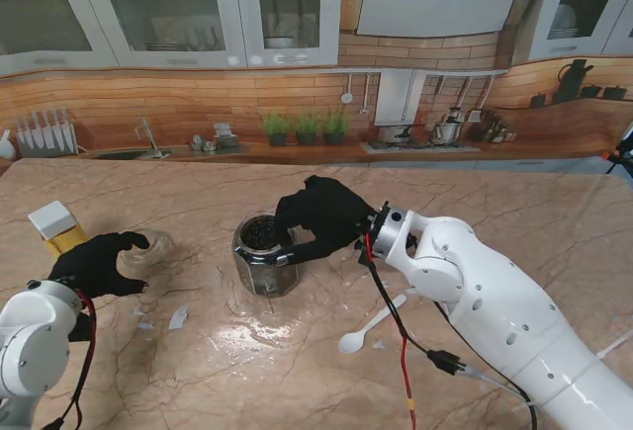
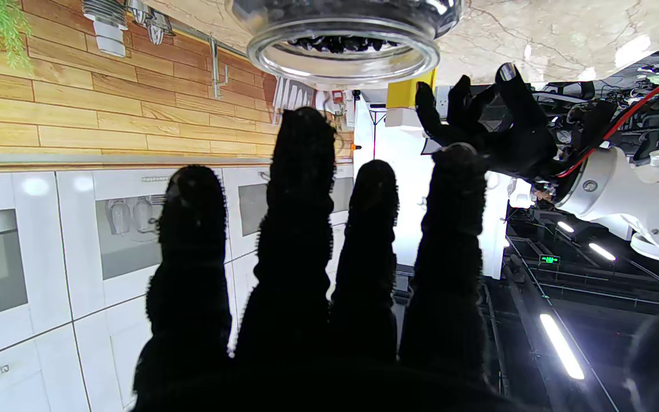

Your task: Portion coffee beans from the glass jar into the coffee jar

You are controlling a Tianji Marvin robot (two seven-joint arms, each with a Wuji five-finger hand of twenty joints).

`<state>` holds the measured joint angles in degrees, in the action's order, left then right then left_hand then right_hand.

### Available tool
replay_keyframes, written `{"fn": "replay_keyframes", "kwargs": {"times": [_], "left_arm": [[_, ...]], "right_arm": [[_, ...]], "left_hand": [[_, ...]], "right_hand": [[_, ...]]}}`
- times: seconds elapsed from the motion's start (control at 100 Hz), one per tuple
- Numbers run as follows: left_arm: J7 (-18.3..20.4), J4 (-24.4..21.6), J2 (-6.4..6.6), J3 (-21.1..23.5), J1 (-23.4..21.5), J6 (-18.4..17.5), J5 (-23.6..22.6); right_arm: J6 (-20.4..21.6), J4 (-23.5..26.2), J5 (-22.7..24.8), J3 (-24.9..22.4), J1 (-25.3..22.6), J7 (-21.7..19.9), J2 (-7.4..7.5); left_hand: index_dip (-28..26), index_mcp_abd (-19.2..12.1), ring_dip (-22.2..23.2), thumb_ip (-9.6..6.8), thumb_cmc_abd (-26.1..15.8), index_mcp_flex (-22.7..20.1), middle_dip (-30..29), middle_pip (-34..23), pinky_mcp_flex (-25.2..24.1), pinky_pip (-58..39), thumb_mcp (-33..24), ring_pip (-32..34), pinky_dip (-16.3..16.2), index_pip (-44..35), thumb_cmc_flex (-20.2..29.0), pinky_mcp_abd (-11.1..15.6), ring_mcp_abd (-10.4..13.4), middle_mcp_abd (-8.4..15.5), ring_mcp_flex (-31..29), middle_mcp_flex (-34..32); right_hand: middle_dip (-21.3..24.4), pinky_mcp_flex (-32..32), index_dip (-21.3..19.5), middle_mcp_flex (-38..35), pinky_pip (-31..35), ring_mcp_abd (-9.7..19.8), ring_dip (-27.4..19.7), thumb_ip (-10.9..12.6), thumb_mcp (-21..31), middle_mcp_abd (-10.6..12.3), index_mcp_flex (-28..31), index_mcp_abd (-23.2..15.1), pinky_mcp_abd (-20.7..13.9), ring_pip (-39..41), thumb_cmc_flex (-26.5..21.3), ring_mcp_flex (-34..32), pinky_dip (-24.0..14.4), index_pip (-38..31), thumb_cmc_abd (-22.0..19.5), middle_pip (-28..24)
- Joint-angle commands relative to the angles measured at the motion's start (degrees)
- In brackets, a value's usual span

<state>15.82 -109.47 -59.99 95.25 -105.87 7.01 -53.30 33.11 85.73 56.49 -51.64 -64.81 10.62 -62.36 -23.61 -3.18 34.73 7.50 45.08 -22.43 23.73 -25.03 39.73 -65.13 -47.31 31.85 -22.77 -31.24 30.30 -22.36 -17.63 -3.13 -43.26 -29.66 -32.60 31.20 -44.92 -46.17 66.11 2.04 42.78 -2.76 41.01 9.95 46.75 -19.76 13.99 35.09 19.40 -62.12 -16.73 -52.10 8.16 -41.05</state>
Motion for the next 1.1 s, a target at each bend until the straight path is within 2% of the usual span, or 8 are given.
{"fn": "replay_keyframes", "kwargs": {"times": [0.0,0.03,0.26,0.65,0.83,0.93,0.97,1.09], "left_arm": [[0.05,0.42,-0.42,-1.94,1.56,0.04,-1.07],[-0.12,0.99,-0.4,-3.0,2.39,0.29,-1.62],[-4.82,6.89,-0.47,-9.04,8.4,2.0,-6.34],[-9.53,18.36,-0.17,-15.22,17.9,3.13,-9.58],[-11.12,23.16,-0.05,-16.31,20.85,2.85,-9.21],[-12.55,25.64,-0.06,-16.39,22.16,1.76,-8.19],[-12.12,26.24,0.06,-16.16,22.52,1.02,-8.04],[-12.37,28.43,0.29,-15.85,23.69,0.06,-8.46]], "right_arm": [[0.39,0.52,0.37,-0.17,-0.65,0.07,0.2],[0.49,0.63,0.52,-0.39,-0.83,0.04,0.26],[0.8,1.23,0.95,-1.59,-1.39,-0.55,0.5],[0.75,1.19,0.8,-1.75,-1.24,-1.89,0.7],[0.68,1.02,0.57,-1.4,-0.99,-2.51,0.74],[0.65,0.92,0.47,-1.23,-0.87,-2.76,0.76],[0.66,0.91,0.42,-1.2,-0.84,-2.86,0.77],[0.66,0.74,0.13,-0.96,-0.59,-3.03,0.72]], "left_hand": [[-1.47,-3.11,1.94,-1.66,1.55,1.62,1.01,0.88,0.95,-1.29,-1.88,-1.25,1.59,-1.37,1.26,0.44,1.19,1.63,2.57,3.46],[-1.68,-3.24,2.2,-1.64,1.88,1.87,1.1,1.11,0.86,-1.17,-2.13,-1.85,1.87,-1.24,1.46,0.56,-0.24,1.73,3.73,4.11],[-3.32,-4.99,3.26,-1.82,3.37,3.32,1.33,2.17,-1.47,1.79,-4.37,-4.02,3.37,-1.93,2.46,-0.98,0.09,2.94,9.2,7.81],[-3.88,-7.55,1.81,-1.72,3.9,5.26,1.17,3.96,-7.32,5.97,-4.8,-7.48,2.88,-0.79,1.36,-4.69,-1.18,4.56,15.23,12.31],[-4.6,-8.06,2.26,-1.91,4.02,4.24,1.39,3.57,-6.34,5.13,-5.16,-6.14,1.67,-1.67,1.59,-3.2,-1.04,4.91,13.44,11.45],[-5.13,-8.14,3.23,-1.97,4.37,3.76,1.82,2.96,-6.05,4.62,-5.97,-5.01,1.17,-2.45,1.54,-1.46,-0.67,5.35,12.34,10.57],[-5.17,-8.27,3.5,-1.95,4.27,4.18,1.95,2.94,-7.04,4.71,-5.98,-5.02,1.01,-2.36,1.37,0.34,-0.52,5.34,12.03,10.32],[-5.34,-8.27,3.78,-2.12,4.66,4.03,1.94,3.21,-7.87,5.1,-6.68,-5.43,0.8,-2.57,1.78,1.74,-0.82,5.04,11.91,10.32]], "right_hand": [[-0.75,-0.14,-0.35,-1.63,-0.18,1.46,-0.28,1.53,0.02,1.11,0.77,-1.37,0.09,0.64,-1.68,-1.07,-0.54,-1.59,1.18,-1.47],[-0.76,-0.08,-0.35,-1.65,-0.17,1.45,-0.28,1.52,0.01,1.13,0.79,-1.34,0.08,0.64,-1.68,-1.09,-0.53,-1.61,1.2,-1.49],[-0.73,0.03,-0.3,-1.59,-0.18,1.33,-0.3,1.54,0.02,1.0,0.78,-1.31,0.14,0.62,-1.74,-1.11,-0.46,-1.65,1.19,-1.54],[-0.73,0.31,-0.26,-1.7,-0.08,1.51,-0.33,1.55,0.0,1.06,0.94,-1.34,0.09,0.62,-1.85,-1.21,-0.4,-1.82,1.22,-1.73],[-0.72,0.47,-0.24,-1.79,-0.04,1.51,-0.33,1.54,-0.02,1.09,1.06,-1.41,0.12,0.66,-1.92,-1.27,-0.35,-1.94,1.28,-1.81],[-0.7,0.48,-0.23,-1.75,-0.07,1.55,-0.34,1.54,-0.01,1.12,1.05,-1.48,0.11,0.65,-1.98,-1.28,-0.3,-1.96,1.31,-1.81],[-0.7,0.54,-0.22,-1.76,-0.04,1.52,-0.35,1.55,0.01,1.1,1.04,-1.51,0.06,0.64,-2.02,-1.27,-0.3,-1.96,1.32,-1.82],[-0.69,0.75,-0.19,-1.76,-0.01,1.61,-0.36,1.54,0.01,1.07,1.13,-1.34,-0.09,0.64,-2.09,-1.33,-0.27,-2.03,1.35,-1.86]]}}
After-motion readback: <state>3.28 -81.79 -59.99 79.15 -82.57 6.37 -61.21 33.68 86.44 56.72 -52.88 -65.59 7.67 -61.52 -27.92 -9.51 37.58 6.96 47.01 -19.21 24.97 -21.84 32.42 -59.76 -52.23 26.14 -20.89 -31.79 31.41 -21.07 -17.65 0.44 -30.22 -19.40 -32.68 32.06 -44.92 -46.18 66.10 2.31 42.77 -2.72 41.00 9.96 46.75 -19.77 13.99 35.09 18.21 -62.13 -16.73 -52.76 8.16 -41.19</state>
